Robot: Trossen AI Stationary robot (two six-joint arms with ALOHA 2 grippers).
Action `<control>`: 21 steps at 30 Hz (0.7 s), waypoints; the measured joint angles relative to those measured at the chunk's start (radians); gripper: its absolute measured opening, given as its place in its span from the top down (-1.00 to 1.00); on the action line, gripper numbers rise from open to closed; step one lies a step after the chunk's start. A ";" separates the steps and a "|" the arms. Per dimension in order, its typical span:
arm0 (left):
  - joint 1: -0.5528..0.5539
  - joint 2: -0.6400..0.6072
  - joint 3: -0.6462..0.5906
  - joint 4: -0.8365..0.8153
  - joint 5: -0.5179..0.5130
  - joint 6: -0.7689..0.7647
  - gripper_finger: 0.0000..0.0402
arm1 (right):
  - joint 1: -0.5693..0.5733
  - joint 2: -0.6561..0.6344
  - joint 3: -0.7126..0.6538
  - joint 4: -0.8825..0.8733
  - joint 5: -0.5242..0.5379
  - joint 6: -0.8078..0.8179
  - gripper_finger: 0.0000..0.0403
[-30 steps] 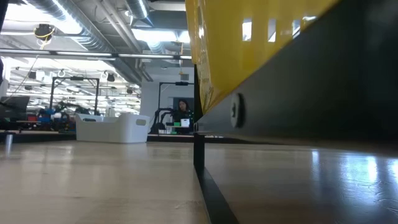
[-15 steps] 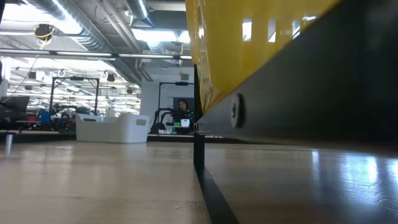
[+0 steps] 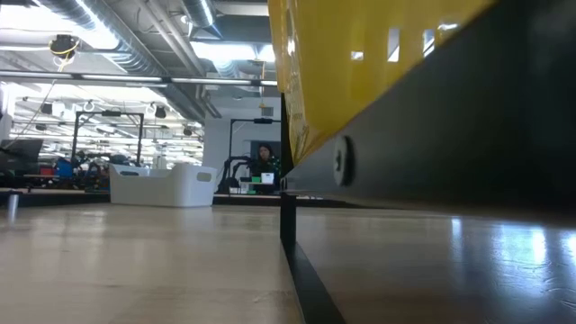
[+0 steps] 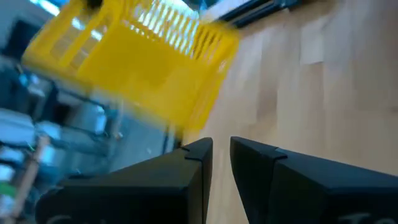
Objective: Stack baskets on shelf by color
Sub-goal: Stack the yellow bin on top of the yellow bin on the shelf
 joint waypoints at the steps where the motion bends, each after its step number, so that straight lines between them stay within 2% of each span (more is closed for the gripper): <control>1: -0.010 -0.010 -0.001 -0.028 0.000 -0.049 0.74 | 0.000 -0.010 0.009 -0.038 -0.029 0.021 0.98; 7: -0.037 -0.081 -0.001 -0.187 -0.006 -0.278 0.73 | 0.028 -0.077 0.026 -0.206 -0.136 0.200 0.98; 14: -0.036 -0.202 -0.001 -0.408 -0.020 -0.377 0.73 | 0.149 -0.074 0.014 -0.322 -0.344 0.468 0.98; 17: -0.035 -0.254 -0.001 -0.463 -0.021 -0.406 0.73 | 0.216 -0.059 -0.019 -0.304 -0.451 0.557 0.98; 21: -0.042 -0.316 -0.001 -0.485 -0.022 -0.425 0.73 | 0.292 -0.043 -0.097 -0.177 -0.578 0.635 0.98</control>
